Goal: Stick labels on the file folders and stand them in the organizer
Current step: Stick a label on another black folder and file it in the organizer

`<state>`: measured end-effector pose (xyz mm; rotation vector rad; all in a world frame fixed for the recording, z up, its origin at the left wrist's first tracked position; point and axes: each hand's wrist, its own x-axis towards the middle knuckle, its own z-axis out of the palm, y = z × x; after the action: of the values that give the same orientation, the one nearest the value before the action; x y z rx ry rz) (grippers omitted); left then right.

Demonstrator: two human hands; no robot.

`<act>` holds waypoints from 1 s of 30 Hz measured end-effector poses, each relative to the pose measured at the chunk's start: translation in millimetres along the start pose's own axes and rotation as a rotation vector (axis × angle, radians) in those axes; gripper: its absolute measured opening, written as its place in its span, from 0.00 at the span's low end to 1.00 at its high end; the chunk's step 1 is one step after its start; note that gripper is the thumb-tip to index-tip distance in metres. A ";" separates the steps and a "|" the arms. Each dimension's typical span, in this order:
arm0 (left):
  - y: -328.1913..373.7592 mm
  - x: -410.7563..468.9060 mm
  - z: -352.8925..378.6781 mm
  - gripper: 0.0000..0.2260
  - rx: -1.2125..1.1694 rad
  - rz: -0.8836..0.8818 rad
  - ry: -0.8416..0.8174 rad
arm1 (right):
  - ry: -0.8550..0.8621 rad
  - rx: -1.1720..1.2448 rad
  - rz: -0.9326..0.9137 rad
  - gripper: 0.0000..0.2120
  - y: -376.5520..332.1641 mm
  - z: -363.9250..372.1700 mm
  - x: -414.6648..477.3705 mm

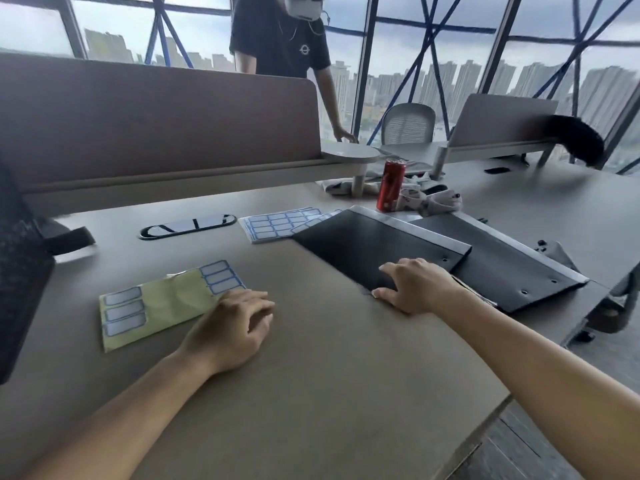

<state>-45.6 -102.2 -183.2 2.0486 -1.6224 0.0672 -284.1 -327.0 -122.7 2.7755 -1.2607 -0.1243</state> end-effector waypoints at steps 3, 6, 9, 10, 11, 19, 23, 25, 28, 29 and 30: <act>0.4 -1.5 -0.3 0.16 -0.003 0.016 -0.009 | 0.038 0.101 0.121 0.31 24.8 -13.8 14.5; -0.6 -0.7 -0.2 0.19 -0.016 0.018 -0.025 | -0.040 0.120 0.326 0.36 47.2 -16.0 35.3; 0.7 -1.6 0.3 0.19 -0.015 0.020 -0.023 | -0.095 0.180 0.506 0.48 69.3 -17.2 52.2; 1.0 -1.6 0.6 0.18 -0.015 0.020 -0.020 | -0.127 0.209 0.531 0.54 74.8 -19.1 56.6; 0.7 -1.3 1.3 0.18 -0.013 0.020 -0.018 | -0.150 0.223 0.545 0.59 78.7 -21.6 60.5; -0.6 1.9 3.3 0.17 0.017 0.037 -0.001 | -0.223 0.263 0.636 0.72 84.5 -17.8 70.9; 1.1 2.0 3.1 0.18 0.029 0.028 0.009 | -0.277 0.310 0.654 0.69 73.6 -28.3 55.1; 2.2 1.1 3.8 0.18 0.046 0.035 0.016 | -0.318 0.340 0.660 0.65 71.0 -28.8 51.9; 2.7 0.7 4.2 0.18 0.058 0.041 0.010 | -0.344 0.432 0.689 0.73 69.5 -30.3 44.7; 2.6 0.5 4.2 0.18 0.057 0.042 0.011 | -0.300 0.483 0.668 0.68 67.4 -33.1 38.4; 3.0 0.1 4.0 0.18 0.050 0.041 0.012 | -0.234 0.520 0.639 0.59 65.5 -37.0 30.8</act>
<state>-49.4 -104.4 -185.5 2.0480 -1.6716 0.1365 -308.7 -391.3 -79.5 2.5982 -2.4750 -0.0814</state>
